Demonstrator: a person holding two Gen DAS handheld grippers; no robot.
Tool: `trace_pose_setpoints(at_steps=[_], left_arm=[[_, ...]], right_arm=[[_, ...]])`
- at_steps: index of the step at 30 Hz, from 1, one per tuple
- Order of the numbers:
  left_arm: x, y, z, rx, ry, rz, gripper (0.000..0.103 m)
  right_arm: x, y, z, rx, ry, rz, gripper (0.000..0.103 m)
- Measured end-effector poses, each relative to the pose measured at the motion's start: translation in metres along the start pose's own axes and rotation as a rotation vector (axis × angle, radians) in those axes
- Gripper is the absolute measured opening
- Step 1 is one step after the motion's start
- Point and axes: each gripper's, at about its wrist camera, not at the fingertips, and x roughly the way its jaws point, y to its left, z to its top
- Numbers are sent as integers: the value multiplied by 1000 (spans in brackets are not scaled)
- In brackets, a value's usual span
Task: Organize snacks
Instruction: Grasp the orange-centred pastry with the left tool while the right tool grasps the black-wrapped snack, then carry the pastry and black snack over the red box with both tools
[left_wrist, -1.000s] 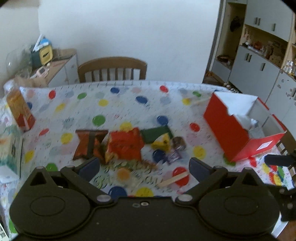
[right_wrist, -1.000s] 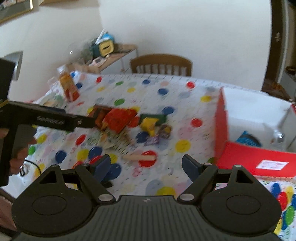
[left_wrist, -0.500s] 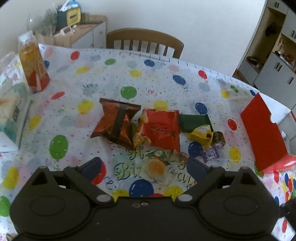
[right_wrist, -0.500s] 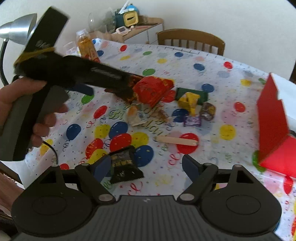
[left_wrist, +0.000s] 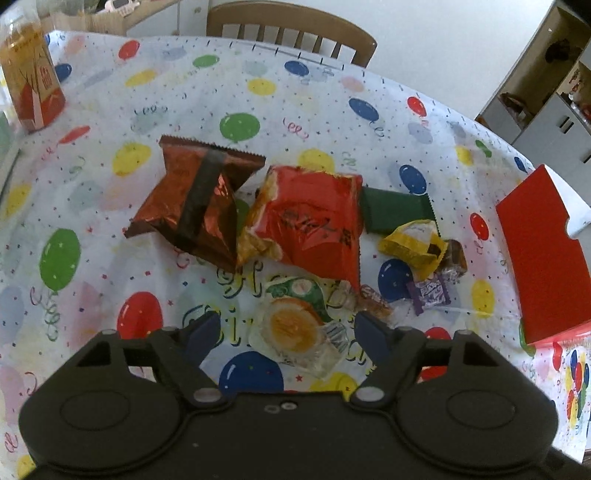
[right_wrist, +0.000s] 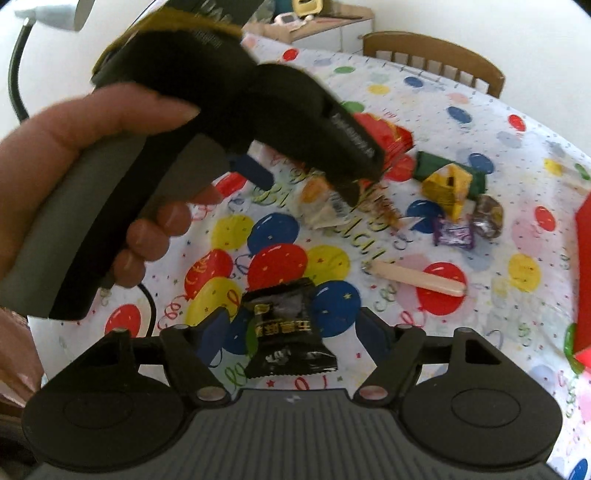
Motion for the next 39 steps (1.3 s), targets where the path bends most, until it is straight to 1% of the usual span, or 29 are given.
trace_pose_setpoints(at_steps=[2, 3, 6, 8, 10, 11, 12, 18, 24, 32, 39], left_arm=[[4, 5, 1, -27, 19, -15, 76], [7, 7, 2, -42, 28, -25, 75], [12, 15, 5, -89, 54, -82, 71], [14, 16, 6, -93, 62, -96, 67], [15, 16, 5, -93, 63, -100, 65], [15, 16, 6, -95, 60, -103, 62], [15, 17, 6, -100, 60, -112, 60], [15, 20, 6, -118, 51, -118, 59], [13, 18, 3, -101, 47, -111, 57], [-2, 14, -5, -74, 39, -116, 57], [-29, -3, -14, -10, 16, -134, 57]], right_arm=[[6, 2, -1, -19, 15, -4, 69], [8, 2, -1, -23, 21, -8, 68], [13, 1, -2, -19, 35, -7, 65], [16, 1, -2, -18, 45, -4, 55], [18, 1, -3, -19, 48, -4, 50], [18, 2, -3, -18, 48, -3, 46], [18, 2, -3, -16, 48, -3, 44], [14, 4, -3, -25, 33, -13, 40], [2, 1, -5, -9, 10, -18, 39], [-32, -22, -11, 57, -42, -43, 39], [-75, -48, -13, 101, -110, -79, 38]])
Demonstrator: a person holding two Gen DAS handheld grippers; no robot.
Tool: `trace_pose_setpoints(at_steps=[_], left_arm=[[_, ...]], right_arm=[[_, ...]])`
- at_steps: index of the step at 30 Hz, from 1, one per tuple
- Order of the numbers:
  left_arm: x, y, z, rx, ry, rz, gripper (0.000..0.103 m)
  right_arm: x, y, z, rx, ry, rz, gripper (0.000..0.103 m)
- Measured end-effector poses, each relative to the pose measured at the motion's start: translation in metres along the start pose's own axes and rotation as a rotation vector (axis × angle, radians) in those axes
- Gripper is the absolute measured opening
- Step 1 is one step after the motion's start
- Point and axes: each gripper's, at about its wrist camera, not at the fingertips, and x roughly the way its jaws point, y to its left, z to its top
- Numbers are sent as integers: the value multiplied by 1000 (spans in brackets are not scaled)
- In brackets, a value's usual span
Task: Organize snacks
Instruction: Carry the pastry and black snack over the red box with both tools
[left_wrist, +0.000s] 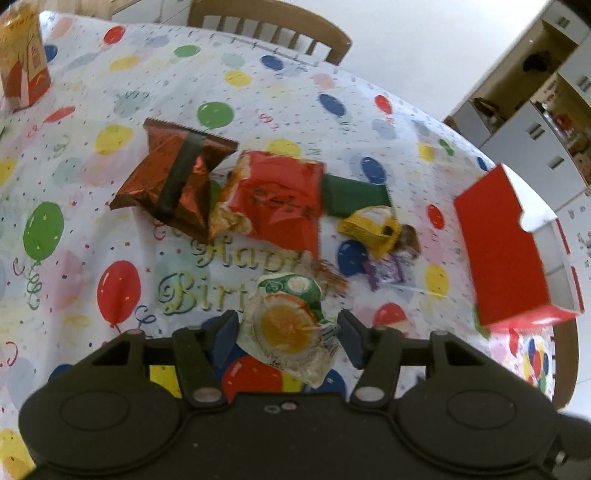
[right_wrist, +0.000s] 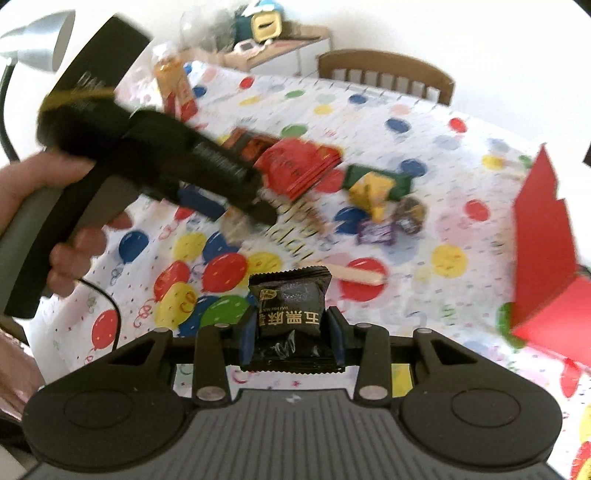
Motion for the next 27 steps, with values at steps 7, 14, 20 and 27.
trace_pose_setpoints(at_steps=[7, 14, 20, 27], left_arm=[[-24, -35, -2, 77, -31, -34, 57], [-41, -85, -4, 170, -66, -44, 57], [-47, -133, 0, 239, -88, -73, 57], [-41, -191, 7, 311, -102, -99, 57]], right_arm=[[-45, -34, 8, 36, -85, -44, 38], [-80, -77, 14, 66, -149, -95, 38], [-101, -121, 14, 93, -180, -152, 38], [-116, -173, 10, 136, -208, -199, 38]])
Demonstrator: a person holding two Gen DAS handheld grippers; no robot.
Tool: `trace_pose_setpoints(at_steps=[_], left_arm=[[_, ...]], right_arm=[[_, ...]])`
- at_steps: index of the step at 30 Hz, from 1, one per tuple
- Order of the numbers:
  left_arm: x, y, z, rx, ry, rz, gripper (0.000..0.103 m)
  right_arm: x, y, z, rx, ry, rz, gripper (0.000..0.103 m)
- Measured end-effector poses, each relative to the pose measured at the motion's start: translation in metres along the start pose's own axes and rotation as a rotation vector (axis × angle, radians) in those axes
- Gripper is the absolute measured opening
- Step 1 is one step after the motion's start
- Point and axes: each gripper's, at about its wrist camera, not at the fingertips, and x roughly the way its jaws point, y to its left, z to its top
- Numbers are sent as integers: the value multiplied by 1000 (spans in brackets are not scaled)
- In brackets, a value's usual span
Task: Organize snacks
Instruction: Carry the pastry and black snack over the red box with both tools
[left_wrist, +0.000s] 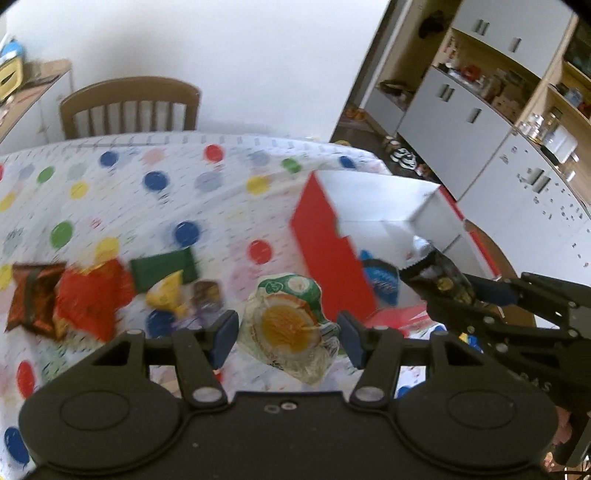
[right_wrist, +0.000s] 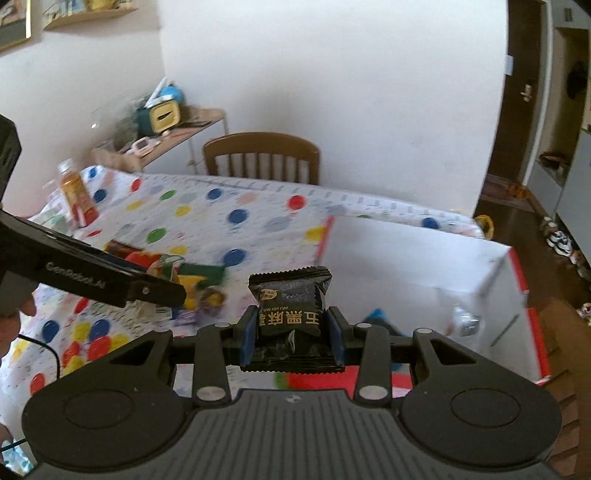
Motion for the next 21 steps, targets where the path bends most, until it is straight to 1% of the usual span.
trace_pose_setpoints(at_steps=[5, 10, 16, 21], left_arm=[[14, -37, 17, 38, 0, -11, 57], [34, -64, 34, 63, 4, -13, 57], [69, -95, 54, 80, 21, -2, 57], [99, -113, 68, 84, 52, 10, 57]], right_arm=[[2, -39, 0, 23, -2, -39, 38], [10, -78, -4, 41, 16, -75, 38], [30, -111, -8, 55, 54, -105, 38], [49, -133, -12, 58, 92, -119, 38]])
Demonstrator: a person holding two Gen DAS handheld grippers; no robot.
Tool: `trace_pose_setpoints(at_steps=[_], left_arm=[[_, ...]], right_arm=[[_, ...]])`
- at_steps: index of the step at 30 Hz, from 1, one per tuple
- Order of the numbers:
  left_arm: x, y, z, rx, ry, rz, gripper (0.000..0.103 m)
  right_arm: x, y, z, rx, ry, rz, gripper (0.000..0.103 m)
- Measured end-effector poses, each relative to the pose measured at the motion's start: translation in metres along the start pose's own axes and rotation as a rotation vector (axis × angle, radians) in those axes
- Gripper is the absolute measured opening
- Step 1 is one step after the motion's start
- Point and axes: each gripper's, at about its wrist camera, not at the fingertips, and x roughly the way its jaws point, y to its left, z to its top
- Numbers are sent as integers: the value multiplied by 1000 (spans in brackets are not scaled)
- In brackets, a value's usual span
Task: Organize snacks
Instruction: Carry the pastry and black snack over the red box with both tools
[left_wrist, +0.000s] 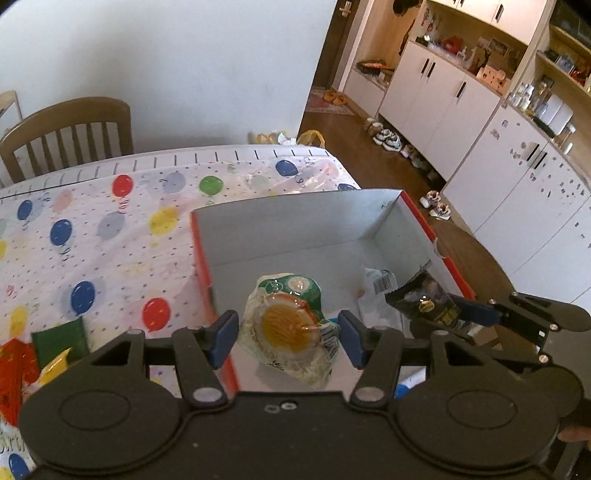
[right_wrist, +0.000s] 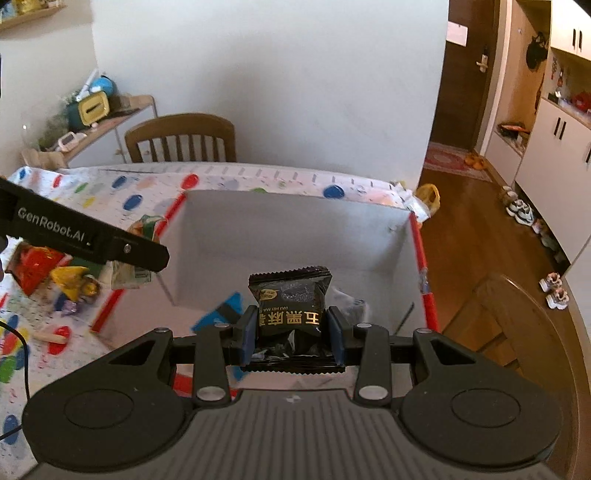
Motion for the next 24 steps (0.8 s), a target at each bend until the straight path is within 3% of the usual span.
trace_pose_setpoints(at_steps=[11, 24], left_arm=[[65, -18, 26, 33, 67, 92, 58], [119, -22, 30, 50, 151, 184, 58]], right_arm=[[47, -13, -8, -31, 85, -10, 39], [76, -14, -15, -51, 175, 27, 39]])
